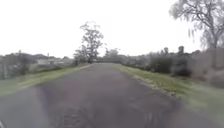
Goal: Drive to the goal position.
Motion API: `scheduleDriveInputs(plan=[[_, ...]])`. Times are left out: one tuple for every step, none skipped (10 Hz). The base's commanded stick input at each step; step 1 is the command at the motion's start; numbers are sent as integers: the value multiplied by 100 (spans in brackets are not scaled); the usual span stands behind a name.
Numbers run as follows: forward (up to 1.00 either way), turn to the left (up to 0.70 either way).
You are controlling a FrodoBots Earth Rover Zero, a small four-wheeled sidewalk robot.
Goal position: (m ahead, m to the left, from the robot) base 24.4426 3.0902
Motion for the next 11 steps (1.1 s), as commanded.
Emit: scheduleDriveInputs(plan=[[70,0],[70,0],[70,0],[70,0],[70,0],[70,0],[70,0],[70,0],[70,0],[70,0],[70,0]])
